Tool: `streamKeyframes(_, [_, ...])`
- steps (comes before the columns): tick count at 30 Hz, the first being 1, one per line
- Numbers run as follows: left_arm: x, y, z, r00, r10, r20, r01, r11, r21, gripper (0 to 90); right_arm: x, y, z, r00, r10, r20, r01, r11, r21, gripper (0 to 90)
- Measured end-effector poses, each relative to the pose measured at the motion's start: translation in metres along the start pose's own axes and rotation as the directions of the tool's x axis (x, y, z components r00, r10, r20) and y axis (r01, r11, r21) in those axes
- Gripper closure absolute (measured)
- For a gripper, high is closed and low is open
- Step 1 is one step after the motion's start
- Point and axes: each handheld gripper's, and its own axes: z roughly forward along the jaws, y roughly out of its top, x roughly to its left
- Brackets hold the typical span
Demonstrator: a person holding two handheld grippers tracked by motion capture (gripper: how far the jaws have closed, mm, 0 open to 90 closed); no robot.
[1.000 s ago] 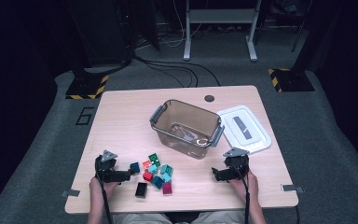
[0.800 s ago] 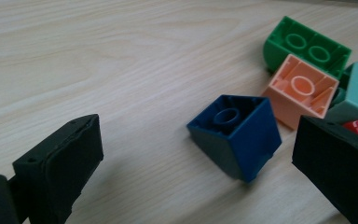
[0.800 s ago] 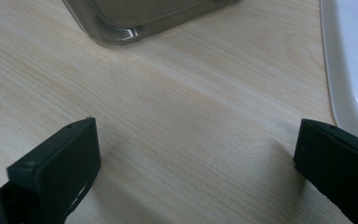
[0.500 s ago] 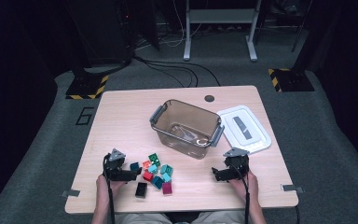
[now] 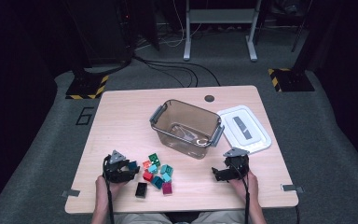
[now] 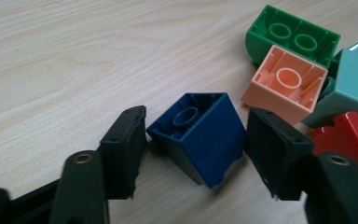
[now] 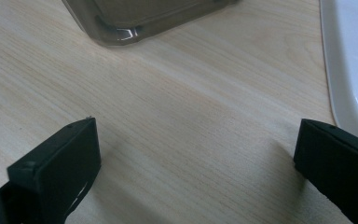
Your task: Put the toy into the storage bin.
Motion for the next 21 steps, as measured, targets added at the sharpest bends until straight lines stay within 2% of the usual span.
streamKeyframes(9, [0.001, 0.000, -0.001, 0.9999, 0.000, -0.013, 0.000, 1.0000, 0.002, 40.4, 0.000, 0.000, 0.000, 1.0000, 0.000, 0.000, 0.000, 1.0000, 0.000, 0.0])
streamKeyframes(12, [0.001, 0.000, 0.000, 0.9999, -0.012, -0.012, 0.011, 0.9998, -0.014, 40.5, 0.000, 0.000, 0.000, 1.0000, 0.000, 0.000, 0.000, 1.0000, 0.000, 0.0])
streamKeyframes(18, [0.002, 0.003, -0.008, 0.9999, -0.010, -0.011, 0.010, 0.9997, -0.021, 40.6, 0.000, 0.000, 0.000, 1.0000, 0.001, 0.001, -0.001, 1.0000, 0.000, 0.0])
streamKeyframes(21, [0.005, 0.004, -0.010, 0.9996, -0.028, 0.002, 0.028, 0.9991, -0.031, 40.6, 0.000, 0.000, 0.000, 1.0000, 0.005, 0.000, -0.005, 1.0000, 0.003, 0.0])
